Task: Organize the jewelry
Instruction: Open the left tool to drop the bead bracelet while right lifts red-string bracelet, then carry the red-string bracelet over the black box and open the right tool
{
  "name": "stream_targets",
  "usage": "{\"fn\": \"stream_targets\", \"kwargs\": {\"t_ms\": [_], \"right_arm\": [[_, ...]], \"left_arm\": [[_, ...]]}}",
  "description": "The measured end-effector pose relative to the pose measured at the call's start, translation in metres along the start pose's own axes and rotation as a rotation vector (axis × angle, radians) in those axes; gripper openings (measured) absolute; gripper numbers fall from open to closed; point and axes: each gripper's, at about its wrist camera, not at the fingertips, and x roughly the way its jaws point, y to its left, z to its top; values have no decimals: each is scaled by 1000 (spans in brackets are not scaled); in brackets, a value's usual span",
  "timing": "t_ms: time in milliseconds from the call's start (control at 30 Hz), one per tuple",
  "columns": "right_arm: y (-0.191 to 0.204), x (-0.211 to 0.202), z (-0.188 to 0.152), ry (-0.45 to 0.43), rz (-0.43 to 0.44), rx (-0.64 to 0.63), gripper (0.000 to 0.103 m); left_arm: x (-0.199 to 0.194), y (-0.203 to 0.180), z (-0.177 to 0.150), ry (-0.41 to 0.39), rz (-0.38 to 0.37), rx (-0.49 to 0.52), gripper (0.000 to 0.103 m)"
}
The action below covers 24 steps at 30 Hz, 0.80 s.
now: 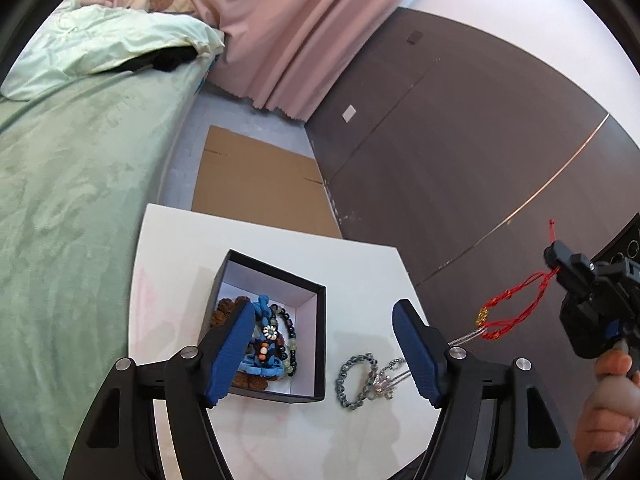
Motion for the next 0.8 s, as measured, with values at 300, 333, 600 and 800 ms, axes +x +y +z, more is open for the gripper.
{"fn": "stream_targets", "kwargs": {"t_ms": [300, 333, 600, 800], "right_arm": [[32, -8, 5, -16, 34, -50, 4], [34, -6, 6, -14, 34, -54, 4], [66, -18, 15, -46, 74, -107, 4], [93, -23, 20, -59, 94, -163, 4]], "left_arm": [[-29, -2, 1, -55, -5, 7, 72], [-32, -2, 1, -61, -5, 7, 72], [-52, 2, 3, -98, 0, -2, 72], [-57, 5, 4, -114, -7, -17, 72]]}}
